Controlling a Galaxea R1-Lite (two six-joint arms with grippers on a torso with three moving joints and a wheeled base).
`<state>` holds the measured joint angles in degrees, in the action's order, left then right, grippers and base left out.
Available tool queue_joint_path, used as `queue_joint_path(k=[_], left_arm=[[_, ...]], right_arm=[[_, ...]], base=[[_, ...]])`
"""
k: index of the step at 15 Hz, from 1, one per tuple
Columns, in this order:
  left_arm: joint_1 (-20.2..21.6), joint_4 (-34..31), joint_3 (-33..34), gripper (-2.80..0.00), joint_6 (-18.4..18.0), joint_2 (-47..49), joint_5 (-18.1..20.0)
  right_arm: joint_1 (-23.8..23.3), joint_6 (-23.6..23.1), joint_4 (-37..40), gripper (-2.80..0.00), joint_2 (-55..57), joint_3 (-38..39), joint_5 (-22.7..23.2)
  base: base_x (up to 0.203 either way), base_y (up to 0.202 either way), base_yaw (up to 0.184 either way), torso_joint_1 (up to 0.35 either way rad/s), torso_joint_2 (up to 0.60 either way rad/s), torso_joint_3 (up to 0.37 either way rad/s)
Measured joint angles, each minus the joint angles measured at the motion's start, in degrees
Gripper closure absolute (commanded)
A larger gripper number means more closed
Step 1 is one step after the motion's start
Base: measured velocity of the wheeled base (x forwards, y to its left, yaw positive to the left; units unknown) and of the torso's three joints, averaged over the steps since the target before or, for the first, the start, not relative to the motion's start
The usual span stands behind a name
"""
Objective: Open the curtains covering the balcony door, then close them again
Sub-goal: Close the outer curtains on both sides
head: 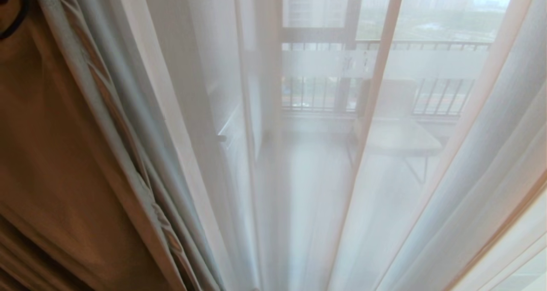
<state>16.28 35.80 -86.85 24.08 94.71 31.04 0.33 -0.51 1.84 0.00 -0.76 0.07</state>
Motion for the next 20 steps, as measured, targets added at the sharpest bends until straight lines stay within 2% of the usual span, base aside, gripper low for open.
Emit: queue_joint_path(k=[11,20], left_arm=[[-10.0,0.3,4.2,0.0,-0.1,-2.3,-0.1],[-15.3,0.4,5.9,0.0,-0.3,-3.6,-0.1]], right_arm=[[0.0,0.0,0.0,0.0,0.0,0.0,0.0],[0.0,0.0,0.0,0.0,0.0,0.0,0.0]], base=[[0.0,0.0,0.0,0.0,0.0,0.0],[0.0,0.0,0.0,0.0,0.0,0.0]])
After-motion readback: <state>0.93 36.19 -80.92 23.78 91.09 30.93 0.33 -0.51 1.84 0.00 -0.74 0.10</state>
